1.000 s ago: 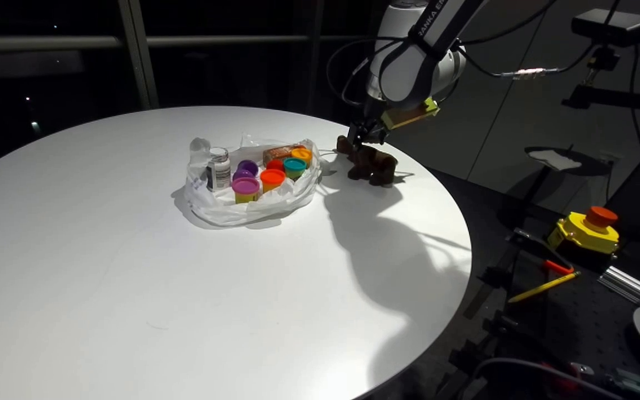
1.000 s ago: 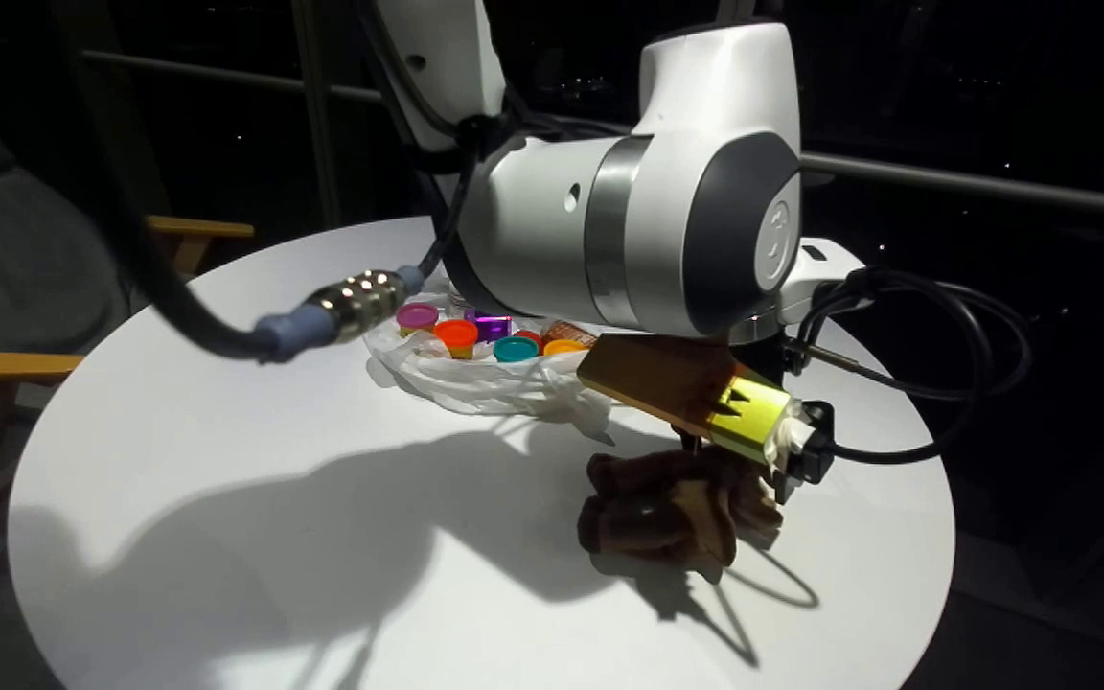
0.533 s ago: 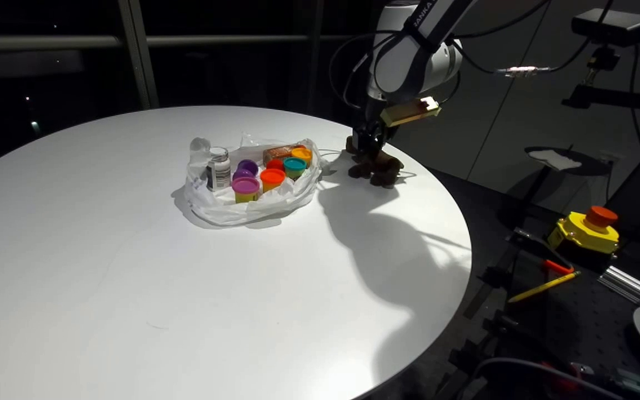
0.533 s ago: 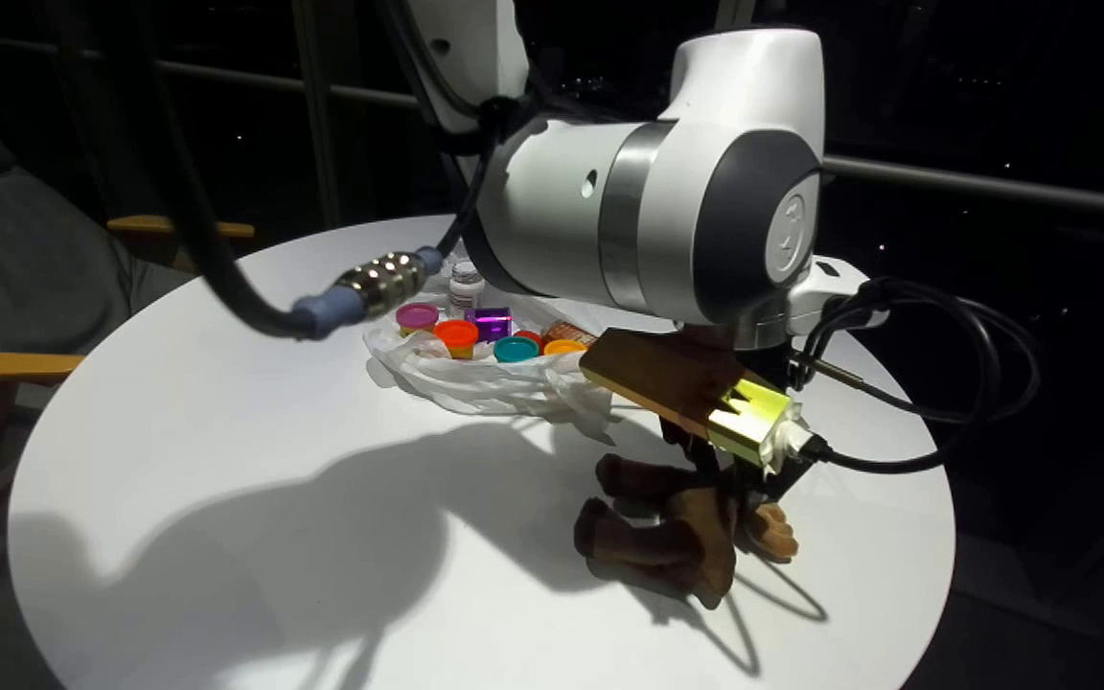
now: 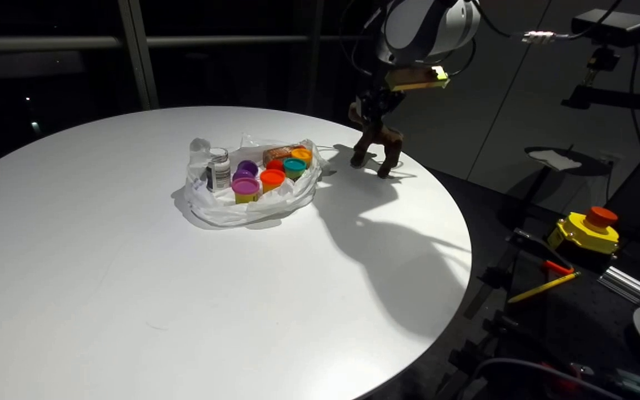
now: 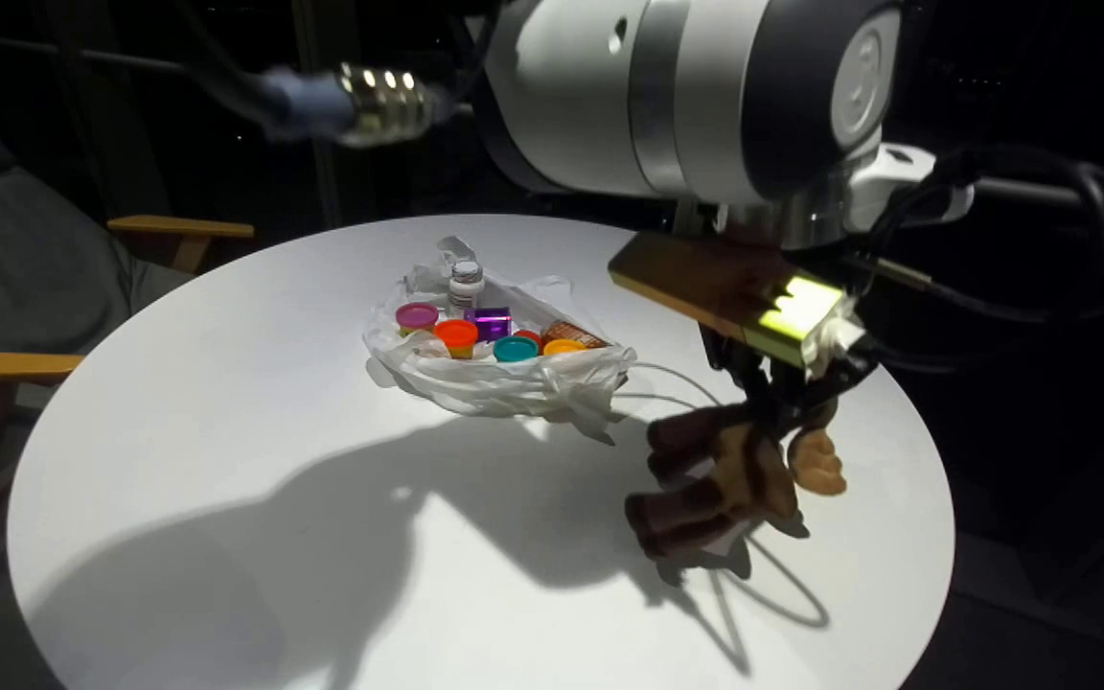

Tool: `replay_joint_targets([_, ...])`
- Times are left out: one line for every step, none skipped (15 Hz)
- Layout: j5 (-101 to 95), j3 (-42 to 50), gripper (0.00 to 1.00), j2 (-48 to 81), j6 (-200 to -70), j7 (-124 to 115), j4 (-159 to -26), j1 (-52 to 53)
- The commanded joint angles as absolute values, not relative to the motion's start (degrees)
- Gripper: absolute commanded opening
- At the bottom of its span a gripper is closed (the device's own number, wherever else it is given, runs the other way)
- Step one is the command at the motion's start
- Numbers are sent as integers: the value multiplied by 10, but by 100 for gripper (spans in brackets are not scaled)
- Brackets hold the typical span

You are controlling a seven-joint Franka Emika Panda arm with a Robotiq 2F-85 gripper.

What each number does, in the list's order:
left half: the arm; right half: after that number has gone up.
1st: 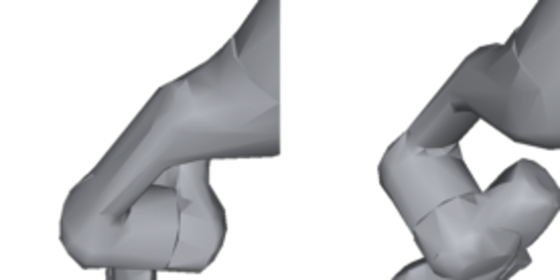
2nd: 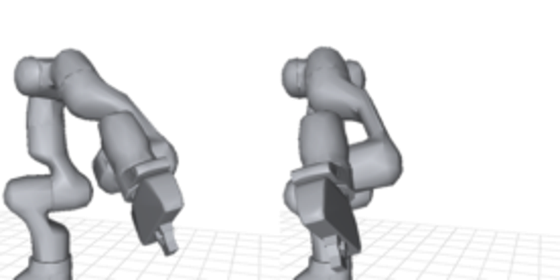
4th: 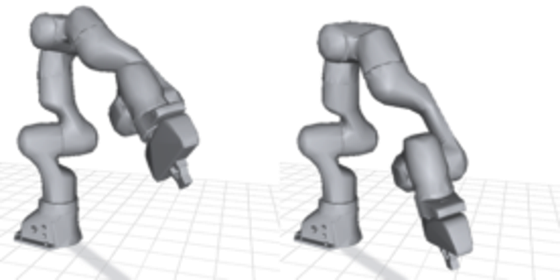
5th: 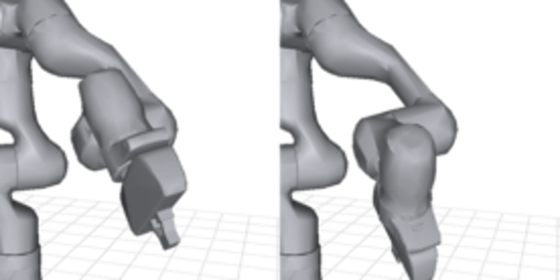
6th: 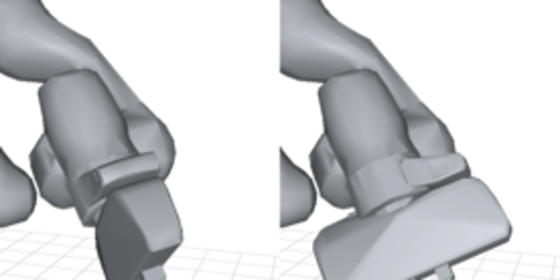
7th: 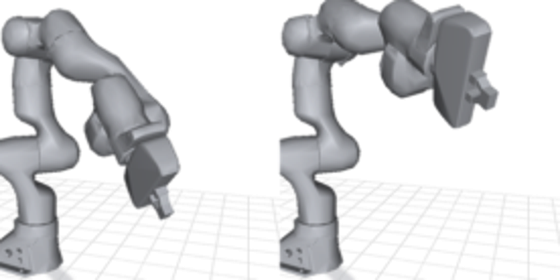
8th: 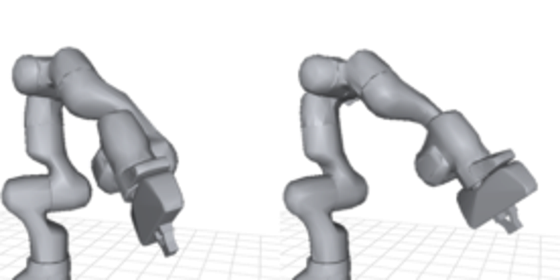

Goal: Pick up the objects from the table and put them in the plastic bag.

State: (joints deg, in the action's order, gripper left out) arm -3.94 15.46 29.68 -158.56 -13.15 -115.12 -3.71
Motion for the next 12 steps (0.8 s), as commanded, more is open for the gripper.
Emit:
replay_joint_targets([-58,139,6,180,-1620,-115,-1233,-7])
replay_joint_targets([-69,131,6,157,-1628,-108,-1246,2])
replay_joint_targets([-90,129,6,144,-1630,-116,-1253,22])
replay_joint_targets([-112,124,6,133,-1632,-125,-1261,40])
replay_joint_targets([-130,115,6,117,-1634,-127,-1272,54])
replay_joint_targets([-147,103,6,120,-1638,-128,-1271,66])
replay_joint_targets([-164,94,6,118,-1644,-128,-1274,77])
replay_joint_targets([-181,84,6,124,-1651,-129,-1270,89])
replay_joint_targets([-199,77,6,126,-1661,-128,-1270,101])
replay_joint_targets([-213,78,6,141,-1676,-126,-1260,120])
replay_joint_targets([-227,73,5,140,-1691,-125,-1262,130])
replay_joint_targets([-242,73,5,152,-1714,-124,-1255,140])
